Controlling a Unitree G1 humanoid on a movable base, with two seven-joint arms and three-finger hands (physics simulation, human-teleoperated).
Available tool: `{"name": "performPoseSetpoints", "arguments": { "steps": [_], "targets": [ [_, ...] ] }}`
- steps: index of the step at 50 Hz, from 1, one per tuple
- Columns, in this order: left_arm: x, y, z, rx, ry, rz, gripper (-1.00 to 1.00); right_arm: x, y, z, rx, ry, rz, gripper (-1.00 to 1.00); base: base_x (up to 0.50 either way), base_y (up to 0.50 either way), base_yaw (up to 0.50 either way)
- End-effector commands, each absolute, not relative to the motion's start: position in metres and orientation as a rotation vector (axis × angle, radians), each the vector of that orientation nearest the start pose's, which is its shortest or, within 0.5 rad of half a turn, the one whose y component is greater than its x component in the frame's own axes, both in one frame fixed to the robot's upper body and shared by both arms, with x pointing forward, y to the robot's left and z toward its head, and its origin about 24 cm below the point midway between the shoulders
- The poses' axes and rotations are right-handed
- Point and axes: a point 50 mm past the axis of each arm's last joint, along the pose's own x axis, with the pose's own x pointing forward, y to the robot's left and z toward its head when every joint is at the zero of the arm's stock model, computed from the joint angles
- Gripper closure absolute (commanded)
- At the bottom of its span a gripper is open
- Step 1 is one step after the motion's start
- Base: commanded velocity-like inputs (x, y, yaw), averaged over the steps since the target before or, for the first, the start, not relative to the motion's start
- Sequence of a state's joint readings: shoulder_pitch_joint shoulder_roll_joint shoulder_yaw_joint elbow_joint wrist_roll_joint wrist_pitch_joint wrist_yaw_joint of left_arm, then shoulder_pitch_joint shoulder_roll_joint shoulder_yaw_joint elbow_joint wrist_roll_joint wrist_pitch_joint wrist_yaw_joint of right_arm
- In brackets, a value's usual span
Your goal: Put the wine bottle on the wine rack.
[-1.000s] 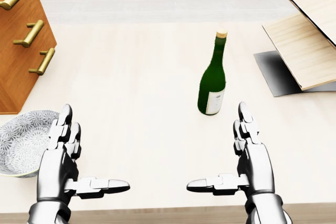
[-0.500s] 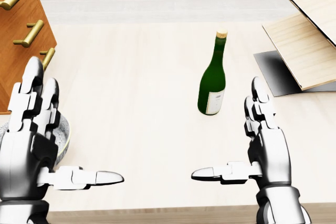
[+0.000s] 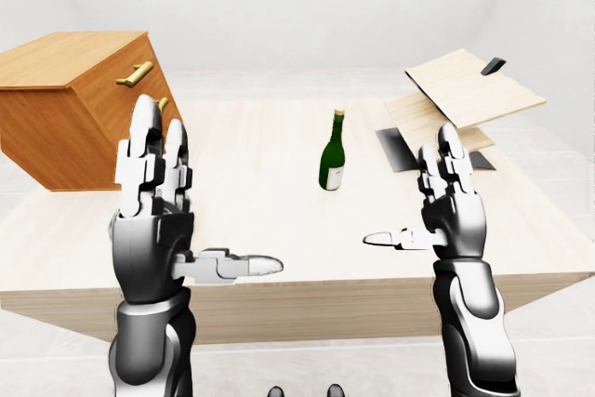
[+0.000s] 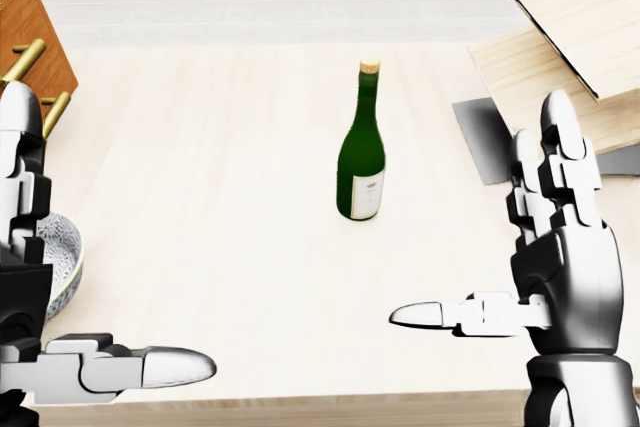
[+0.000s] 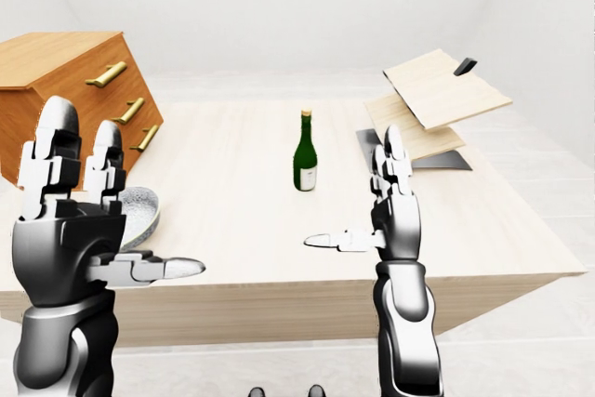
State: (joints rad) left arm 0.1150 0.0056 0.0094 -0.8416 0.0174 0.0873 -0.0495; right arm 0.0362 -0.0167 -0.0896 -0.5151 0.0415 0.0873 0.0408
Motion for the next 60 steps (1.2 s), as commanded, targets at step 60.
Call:
{"name": "performPoseSetpoints", "arguments": {
  "steps": [60],
  "targets": [
    [0.176,0.161,0.185,-0.018,-0.600,0.043,-1.00,0.225,-0.165,0.127,-0.007,-0.322,0.004,-1.00,0.00,-0.20,0.23]
  ]
}}
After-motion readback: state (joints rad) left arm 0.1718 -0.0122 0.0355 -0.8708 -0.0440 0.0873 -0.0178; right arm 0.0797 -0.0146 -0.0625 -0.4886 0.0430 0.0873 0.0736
